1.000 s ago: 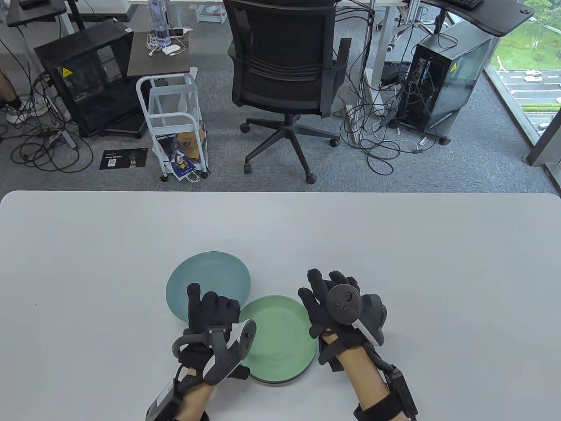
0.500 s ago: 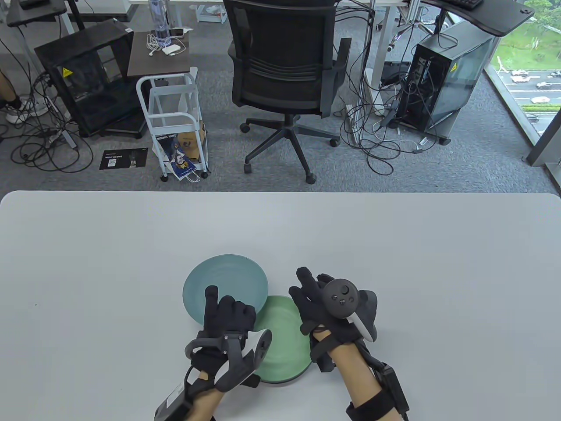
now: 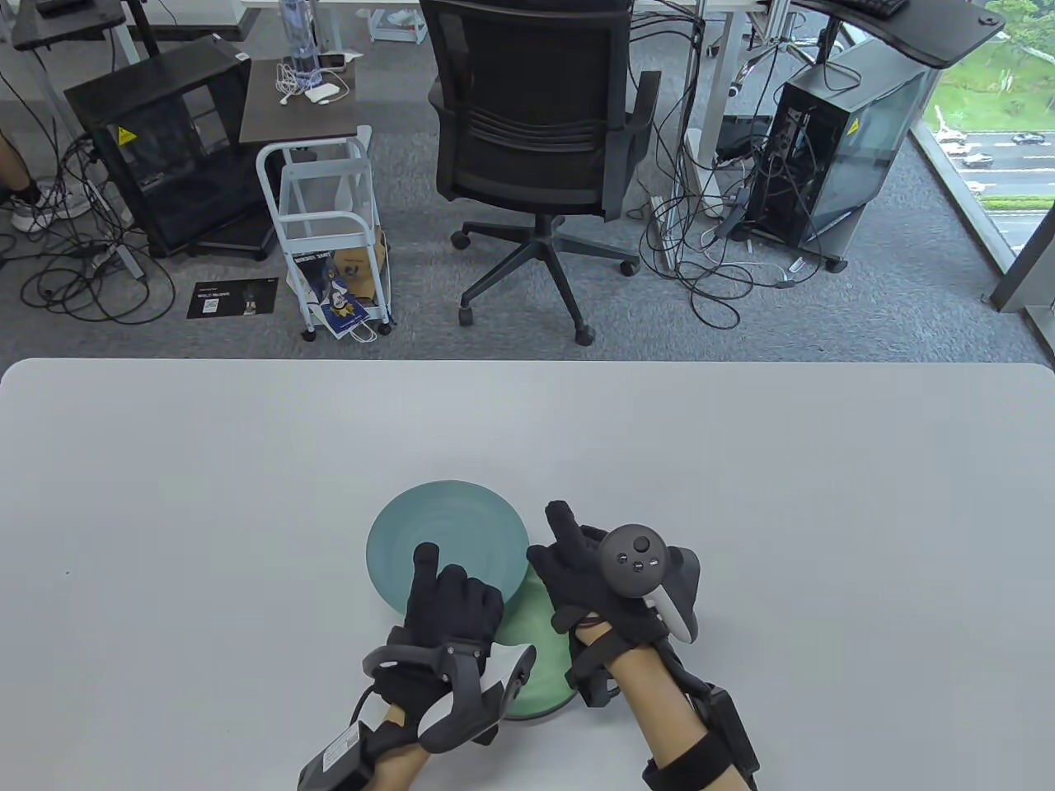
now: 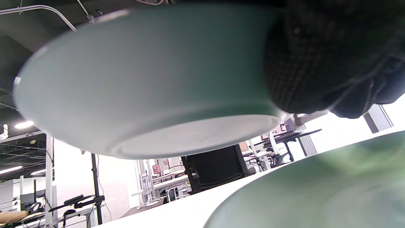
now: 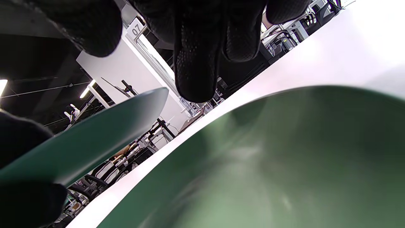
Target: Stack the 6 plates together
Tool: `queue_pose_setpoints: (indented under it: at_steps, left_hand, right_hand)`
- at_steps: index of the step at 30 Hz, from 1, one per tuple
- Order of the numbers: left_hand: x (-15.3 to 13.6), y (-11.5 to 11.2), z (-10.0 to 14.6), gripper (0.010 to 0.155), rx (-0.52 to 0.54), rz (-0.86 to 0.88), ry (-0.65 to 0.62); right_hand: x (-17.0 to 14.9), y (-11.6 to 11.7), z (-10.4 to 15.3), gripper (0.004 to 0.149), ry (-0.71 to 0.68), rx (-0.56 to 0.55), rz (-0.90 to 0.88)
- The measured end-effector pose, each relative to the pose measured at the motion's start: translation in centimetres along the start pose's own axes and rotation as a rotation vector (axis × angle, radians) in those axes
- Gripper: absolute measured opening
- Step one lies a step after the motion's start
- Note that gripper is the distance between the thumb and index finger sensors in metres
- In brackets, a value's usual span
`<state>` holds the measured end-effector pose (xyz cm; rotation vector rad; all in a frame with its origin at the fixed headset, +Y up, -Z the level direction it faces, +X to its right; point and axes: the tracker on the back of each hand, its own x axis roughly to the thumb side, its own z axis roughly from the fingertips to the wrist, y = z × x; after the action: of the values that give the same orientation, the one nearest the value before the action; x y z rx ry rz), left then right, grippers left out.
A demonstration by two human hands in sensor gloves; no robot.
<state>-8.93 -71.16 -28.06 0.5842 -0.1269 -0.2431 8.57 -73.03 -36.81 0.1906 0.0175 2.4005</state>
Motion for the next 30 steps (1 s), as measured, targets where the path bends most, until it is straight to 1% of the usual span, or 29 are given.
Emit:
queue_pose_setpoints:
  at_steps: [9,15,18,20,21,25,30]
  left_hand:
    - [1.0,0.8,0.3,0.036,0.041,0.005,-0.049]
    - [1.5,1.3,0.6,0.036,0.063,0.027,-0.087]
    - [1.7,1.3,0.7,0.036,0.070,0.022,-0.098]
    - [1.6,1.4,0.7,0.038,0.061,0.045,-0.118]
    - [1.7,1.3,0.6,0.040,0.030,0.054,-0.158]
    - [1.4,1.0,0.7,0.050,-0.028,0.131,-0.224]
    - [-0.1,1.4,0.4,0.058,-0.058,0.249,-0.229]
  right_hand:
    - [0.4,0.6,0.1,0.070,-0.001,0.007,-0.025]
    - [-0.2,0.9,0.0,0.065,0.040,-0.002,-0.061]
    - [-0.4,0.8,0.0,0.061,0.069,-0.011,-0.120]
    - [-0.6,0.7,0.0,0.059,0.078,-0.024,-0.157]
    - [-0.7,0.6,0.0,0.058,0.084,-0.037,-0.170]
    - [-1.0,0.3,0.1,0.053,0.079,-0.081,-0.116]
    - [-1.4,-0.3,0.1,0.051,0.082,-0.095,-0.076]
